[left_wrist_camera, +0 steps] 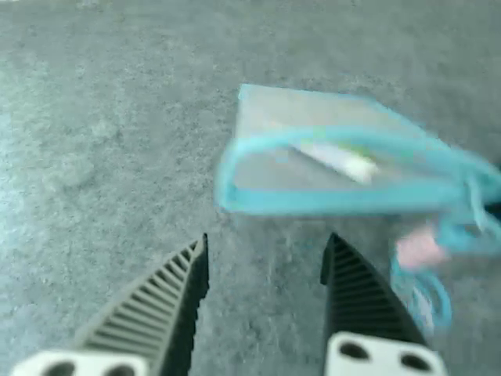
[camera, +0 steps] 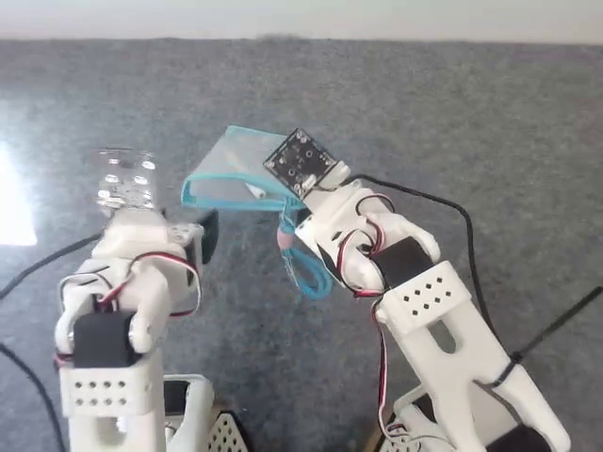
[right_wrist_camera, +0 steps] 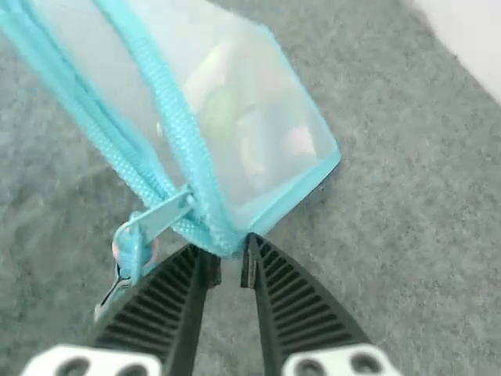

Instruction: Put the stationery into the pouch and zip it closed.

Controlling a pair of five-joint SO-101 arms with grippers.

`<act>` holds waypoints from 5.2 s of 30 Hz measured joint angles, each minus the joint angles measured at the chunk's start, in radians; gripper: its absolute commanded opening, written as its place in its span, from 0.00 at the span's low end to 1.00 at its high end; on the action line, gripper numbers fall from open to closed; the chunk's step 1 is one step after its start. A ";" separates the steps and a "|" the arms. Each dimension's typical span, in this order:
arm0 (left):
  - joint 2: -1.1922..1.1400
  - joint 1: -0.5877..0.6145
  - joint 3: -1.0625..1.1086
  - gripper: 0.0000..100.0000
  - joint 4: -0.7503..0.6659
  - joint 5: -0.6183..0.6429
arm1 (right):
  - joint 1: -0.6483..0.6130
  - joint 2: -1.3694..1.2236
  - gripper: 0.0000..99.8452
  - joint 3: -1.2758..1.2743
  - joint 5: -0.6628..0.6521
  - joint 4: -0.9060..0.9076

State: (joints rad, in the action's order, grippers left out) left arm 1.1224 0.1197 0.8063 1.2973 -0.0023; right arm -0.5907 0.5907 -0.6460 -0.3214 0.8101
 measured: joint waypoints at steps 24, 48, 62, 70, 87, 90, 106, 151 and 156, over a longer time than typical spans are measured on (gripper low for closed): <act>0.002 -0.213 0.381 0.23 -0.420 -0.009 | -0.048 0.000 0.01 0.049 0.041 0.048; 0.002 -0.293 0.382 0.01 -0.427 0.012 | -0.081 0.002 0.01 -0.057 0.041 0.025; 0.002 -0.293 0.382 0.01 -0.425 -0.021 | -0.081 0.005 0.23 -0.144 0.041 -0.048; 0.002 -0.295 0.382 0.01 -0.405 -0.020 | -0.080 0.252 0.14 -0.284 0.057 -0.155; 0.002 -0.295 0.382 0.01 -0.393 -0.020 | -0.150 0.296 0.26 -0.334 -0.052 -0.061; 0.002 -0.295 0.382 0.01 -0.387 -0.020 | -0.149 0.296 0.26 -0.334 -0.089 -0.044; 0.002 -0.219 0.371 0.01 -0.350 -0.023 | -0.170 0.118 0.26 -0.180 -0.215 -0.054; 0.002 -0.140 0.146 0.01 -0.052 -0.190 | -0.209 0.000 0.26 -0.123 -0.229 -0.190; 0.002 -0.138 0.132 0.01 -0.028 -0.203 | -0.209 -0.031 0.26 -0.124 -0.252 -0.196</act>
State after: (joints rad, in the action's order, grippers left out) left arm 1.1239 -0.0184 0.9383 1.2697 -0.2048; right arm -0.7994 0.5600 -0.7702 -0.5731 0.6137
